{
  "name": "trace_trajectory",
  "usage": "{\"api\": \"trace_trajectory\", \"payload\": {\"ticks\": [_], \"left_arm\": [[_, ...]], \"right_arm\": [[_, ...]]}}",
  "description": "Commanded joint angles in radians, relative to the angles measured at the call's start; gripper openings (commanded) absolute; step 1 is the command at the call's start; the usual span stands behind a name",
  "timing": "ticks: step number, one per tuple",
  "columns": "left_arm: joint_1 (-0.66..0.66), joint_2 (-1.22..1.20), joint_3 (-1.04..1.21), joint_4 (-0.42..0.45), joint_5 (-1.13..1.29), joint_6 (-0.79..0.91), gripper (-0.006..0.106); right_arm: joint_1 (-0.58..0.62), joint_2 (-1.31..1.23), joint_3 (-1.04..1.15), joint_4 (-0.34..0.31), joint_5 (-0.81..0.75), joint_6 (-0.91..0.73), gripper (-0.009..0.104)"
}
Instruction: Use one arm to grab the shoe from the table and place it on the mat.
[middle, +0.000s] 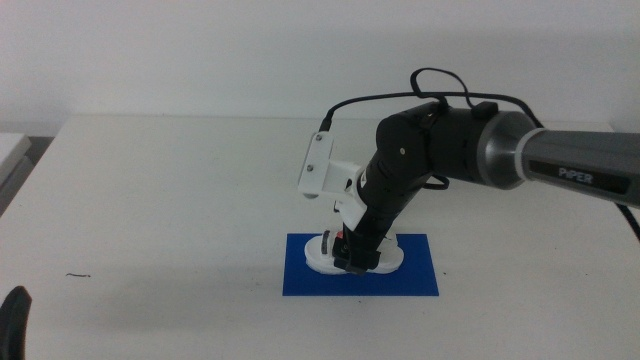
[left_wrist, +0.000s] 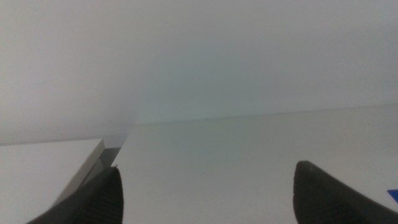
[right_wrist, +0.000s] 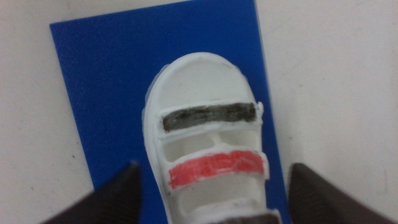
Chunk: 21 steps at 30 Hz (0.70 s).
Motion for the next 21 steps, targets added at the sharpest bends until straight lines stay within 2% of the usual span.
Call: {"api": "trace_trajectory", "payload": {"ticks": [1,3,5,7,10,13,17,21], "left_arm": [[0.0,0.005,0.0,-0.004,-0.013,-0.001,0.094],[0.0,0.005,0.0,-0.004,-0.013,-0.001,0.094],[0.0,0.005,0.0,-0.004,-0.013,-0.001,0.094],[0.0,0.005,0.0,-0.004,-0.013,-0.001,0.094],[0.0,0.005,0.0,-0.004,-0.013,-0.001,0.094],[0.0,0.005,0.0,-0.004,-0.013,-0.001,0.094],[0.0,0.005,0.0,-0.004,-0.013,-0.001,0.094],[0.0,0.005,0.0,-0.004,-0.013,-0.001,0.094]], "right_arm": [[-0.01,-0.058,0.013,0.005,-0.016,0.043,0.067],[-0.021,-0.144,0.055,-0.001,-0.057,0.13,0.071],[-0.034,-0.267,0.133,-0.04,-0.122,0.258,0.071],[-0.049,-0.44,0.255,-0.107,-0.212,0.435,0.07],[-0.076,-0.743,0.481,-0.25,-0.382,0.716,0.07],[-0.137,-1.031,0.674,-0.321,-0.507,0.903,0.07],[-0.29,-1.36,0.869,-0.336,-0.499,1.009,0.07],[-0.477,-1.62,1.034,-0.32,-0.501,0.998,0.07]]}}
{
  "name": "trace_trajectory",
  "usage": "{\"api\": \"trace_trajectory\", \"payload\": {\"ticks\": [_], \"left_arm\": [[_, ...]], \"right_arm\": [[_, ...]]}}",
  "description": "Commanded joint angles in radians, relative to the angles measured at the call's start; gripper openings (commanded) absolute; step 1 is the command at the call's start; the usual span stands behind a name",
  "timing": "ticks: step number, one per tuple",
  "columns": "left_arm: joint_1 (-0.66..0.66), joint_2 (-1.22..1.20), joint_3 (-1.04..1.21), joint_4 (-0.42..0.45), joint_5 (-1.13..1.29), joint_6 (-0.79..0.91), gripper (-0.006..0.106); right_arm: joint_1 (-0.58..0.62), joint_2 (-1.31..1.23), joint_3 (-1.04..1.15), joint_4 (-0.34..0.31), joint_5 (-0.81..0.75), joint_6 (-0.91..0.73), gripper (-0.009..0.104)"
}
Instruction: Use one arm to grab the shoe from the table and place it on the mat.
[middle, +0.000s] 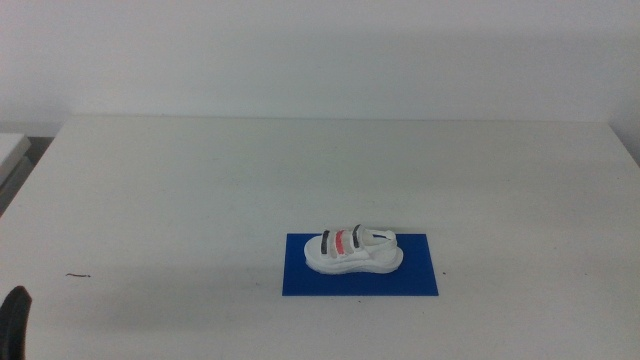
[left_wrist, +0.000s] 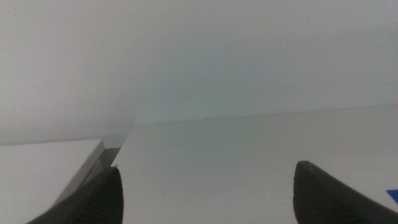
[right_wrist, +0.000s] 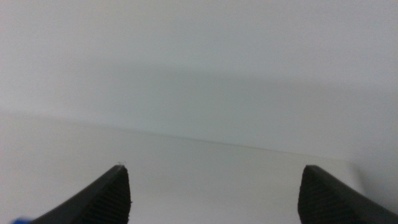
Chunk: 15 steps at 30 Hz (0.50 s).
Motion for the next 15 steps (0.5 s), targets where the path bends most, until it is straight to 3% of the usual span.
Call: {"api": "trace_trajectory", "payload": {"ticks": [1,3,6,8,11,15], "left_arm": [[0.0,0.005,0.0,-0.004,-0.013,-0.001,0.094],[0.0,0.005,0.0,-0.004,-0.013,-0.001,0.094],[0.0,0.005,0.0,-0.004,-0.013,-0.001,0.094],[0.0,0.005,0.0,-0.004,-0.013,-0.001,0.094],[0.0,0.005,0.0,-0.004,-0.013,-0.001,0.094],[0.0,0.005,0.0,-0.004,-0.013,-0.001,0.094]], "right_arm": [[-0.094,-0.128,0.092,0.029,-0.008,-0.019,0.07],[-0.153,-0.221,0.155,0.087,-0.008,-0.129,0.07],[-0.191,-0.34,0.245,0.093,-0.008,-0.238,0.07],[-0.189,-0.406,0.291,0.109,-0.008,-0.241,0.07],[-0.184,-0.476,0.36,0.181,-0.008,-0.241,0.07],[-0.184,-0.502,0.405,0.256,-0.101,-0.188,0.07]]}}
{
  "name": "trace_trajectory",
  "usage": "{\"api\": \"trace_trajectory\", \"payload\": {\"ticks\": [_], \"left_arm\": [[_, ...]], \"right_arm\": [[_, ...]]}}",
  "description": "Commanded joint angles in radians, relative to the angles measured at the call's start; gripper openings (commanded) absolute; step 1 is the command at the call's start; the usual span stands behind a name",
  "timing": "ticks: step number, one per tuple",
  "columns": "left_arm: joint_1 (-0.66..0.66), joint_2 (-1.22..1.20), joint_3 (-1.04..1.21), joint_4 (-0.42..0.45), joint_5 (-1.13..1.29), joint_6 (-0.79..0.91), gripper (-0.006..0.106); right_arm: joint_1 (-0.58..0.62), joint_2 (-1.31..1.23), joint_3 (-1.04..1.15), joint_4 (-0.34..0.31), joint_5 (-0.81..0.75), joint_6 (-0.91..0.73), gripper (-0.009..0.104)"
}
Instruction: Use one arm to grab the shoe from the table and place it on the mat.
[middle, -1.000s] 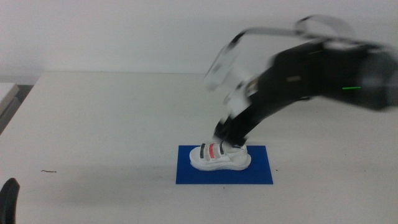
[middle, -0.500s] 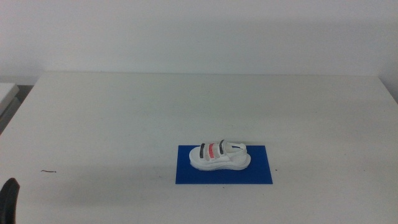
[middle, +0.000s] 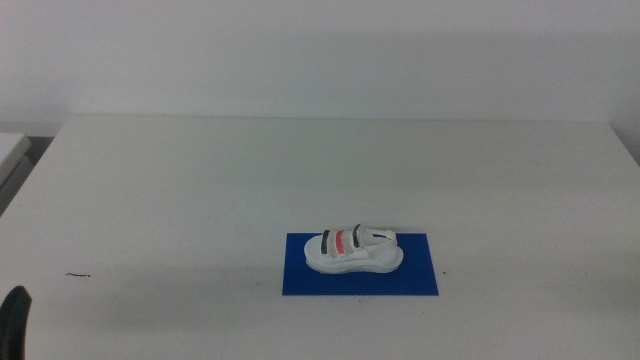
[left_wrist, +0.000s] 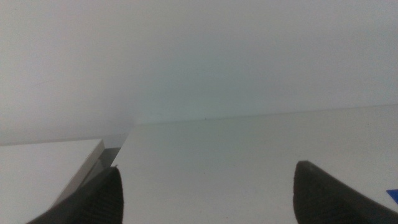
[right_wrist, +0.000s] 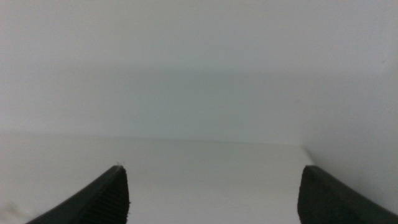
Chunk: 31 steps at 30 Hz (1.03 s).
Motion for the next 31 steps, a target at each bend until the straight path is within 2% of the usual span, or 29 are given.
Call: {"api": "trace_trajectory", "payload": {"ticks": [1,4,7,10,15,18,21,31], "left_arm": [[0.0,0.005,0.0,-0.004,-0.013,-0.001,0.094],[0.0,0.005,0.0,-0.004,-0.013,-0.001,0.094],[0.0,0.005,0.0,-0.004,-0.013,-0.001,0.094],[0.0,0.005,0.0,-0.004,-0.013,-0.001,0.094],[0.0,0.005,0.0,-0.004,-0.013,-0.001,0.094],[0.0,0.005,0.0,-0.004,-0.013,-0.001,0.094],[0.0,0.005,0.0,-0.004,-0.013,-0.001,0.094],[0.0,0.005,0.0,-0.004,-0.013,-0.001,0.094]], "right_arm": [[-0.003,-0.006,0.008,0.037,-0.045,0.042,0.07],[0.002,-0.006,0.01,-0.031,-0.027,0.081,0.07],[0.002,-0.006,0.01,-0.029,-0.004,0.084,0.07],[0.002,-0.006,0.037,-0.057,-0.016,0.084,0.07],[0.002,-0.006,0.135,-0.043,-0.016,0.084,0.07],[0.002,-0.006,0.14,-0.012,0.006,0.084,0.07],[0.002,-0.006,0.14,-0.012,0.037,0.084,0.07],[0.002,-0.006,0.14,-0.012,-0.007,0.084,0.07]]}}
